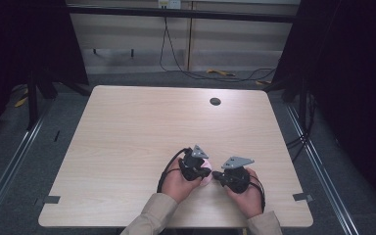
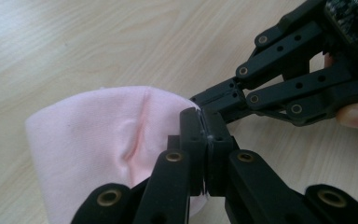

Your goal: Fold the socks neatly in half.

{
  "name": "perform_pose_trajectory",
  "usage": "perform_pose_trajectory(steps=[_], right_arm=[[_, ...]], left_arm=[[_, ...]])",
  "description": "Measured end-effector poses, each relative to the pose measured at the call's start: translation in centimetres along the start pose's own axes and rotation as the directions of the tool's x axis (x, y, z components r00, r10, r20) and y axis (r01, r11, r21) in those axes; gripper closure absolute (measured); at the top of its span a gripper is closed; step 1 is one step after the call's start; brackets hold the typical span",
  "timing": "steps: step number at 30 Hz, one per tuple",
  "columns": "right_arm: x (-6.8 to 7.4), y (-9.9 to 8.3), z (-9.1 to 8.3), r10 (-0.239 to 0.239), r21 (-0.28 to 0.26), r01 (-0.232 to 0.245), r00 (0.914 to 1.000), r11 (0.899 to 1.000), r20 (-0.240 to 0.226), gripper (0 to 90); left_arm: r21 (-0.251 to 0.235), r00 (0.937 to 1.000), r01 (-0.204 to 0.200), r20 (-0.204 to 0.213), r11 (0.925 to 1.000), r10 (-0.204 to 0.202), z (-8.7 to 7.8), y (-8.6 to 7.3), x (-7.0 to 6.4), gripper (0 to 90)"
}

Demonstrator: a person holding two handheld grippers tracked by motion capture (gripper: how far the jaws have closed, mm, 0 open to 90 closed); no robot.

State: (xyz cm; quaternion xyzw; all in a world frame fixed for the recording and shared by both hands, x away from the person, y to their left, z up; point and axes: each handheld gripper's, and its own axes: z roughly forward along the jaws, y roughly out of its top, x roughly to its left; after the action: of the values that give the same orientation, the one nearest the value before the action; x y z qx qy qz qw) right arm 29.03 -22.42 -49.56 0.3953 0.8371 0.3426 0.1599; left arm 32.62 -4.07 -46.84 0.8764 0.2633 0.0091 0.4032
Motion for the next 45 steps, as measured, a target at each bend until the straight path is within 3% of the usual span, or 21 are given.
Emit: perform_pose_trajectory(steps=[4, 9, 19, 23, 26, 30, 32, 35, 38, 41, 45], right_arm=[[-0.2, 0.0, -0.1, -0.010, 0.003, 0.009, 0.9989, 1.000, 0.045, 90.0], [-0.9, -0.2, -1.0, 0.028, -0.024, -0.027, 0.9981, 0.999, 0.055, 90.0], [-1.5, -0.4, -1.6, 0.043, -0.040, -0.040, 0.9970, 0.998, 0.064, 90.0], [-1.7, -0.5, -1.8, 0.052, -0.044, -0.050, 0.9963, 0.998, 0.068, 90.0], [-1.7, -0.5, -1.8, 0.048, -0.047, -0.045, 0.9963, 0.998, 0.071, 90.0], [-1.5, -0.4, -1.8, 0.047, -0.046, -0.044, 0.9965, 0.998, 0.069, 90.0], [-1.5, -0.3, -1.8, 0.042, -0.047, -0.039, 0.9966, 0.998, 0.071, 90.0], [-1.4, -0.3, -1.8, 0.043, -0.051, -0.040, 0.9966, 0.998, 0.070, 90.0], [-1.4, -0.2, -1.8, 0.043, -0.052, -0.039, 0.9966, 0.998, 0.071, 90.0], [-1.4, -0.2, -1.7, 0.040, -0.051, -0.037, 0.9968, 0.998, 0.069, 90.0], [-1.5, -0.2, -1.8, 0.041, -0.051, -0.037, 0.9967, 0.998, 0.071, 90.0]], left_arm=[[0.006, 1.0000, 0.007, 0.004, 1.0000, -0.007, 0.5, -0.2, 0.0, 88.9], [0.022, 1.0000, 0.008, 0.005, 0.9997, -0.008, 1.2, -0.3, -0.1, 88.9], [0.058, 0.9999, -0.002, 0.014, 0.9983, 0.001, 2.3, -0.6, -0.2, 88.5], [0.042, 0.9997, 0.014, 0.021, 0.9990, -0.015, 2.1, -0.7, -0.2, 87.5], [0.018, 0.9994, 0.020, 0.027, 0.9996, -0.020, 1.6, -0.5, -0.3, 81.6], [-0.015, 0.9997, 0.011, 0.020, 0.9998, -0.011, 0.2, -0.1, -0.1, 72.8], [-0.044, 0.9992, 0.032, 0.025, 0.9985, -0.031, -0.7, 0.2, 0.2, 70.2], [-0.060, 0.9994, 0.030, -0.013, 0.9977, -0.031, -1.6, 0.4, 1.0, 70.2], [-0.043, 0.9980, 0.028, -0.055, 0.9987, -0.031, -1.5, 0.0, 1.7, 75.1], [-0.002, 0.9959, 0.011, -0.090, 0.9999, -0.011, -0.3, -0.7, 1.9, 77.9], [0.011, 0.9960, 0.004, -0.090, 0.9999, -0.003, 1.3, -1.4, 1.6, 75.7]])
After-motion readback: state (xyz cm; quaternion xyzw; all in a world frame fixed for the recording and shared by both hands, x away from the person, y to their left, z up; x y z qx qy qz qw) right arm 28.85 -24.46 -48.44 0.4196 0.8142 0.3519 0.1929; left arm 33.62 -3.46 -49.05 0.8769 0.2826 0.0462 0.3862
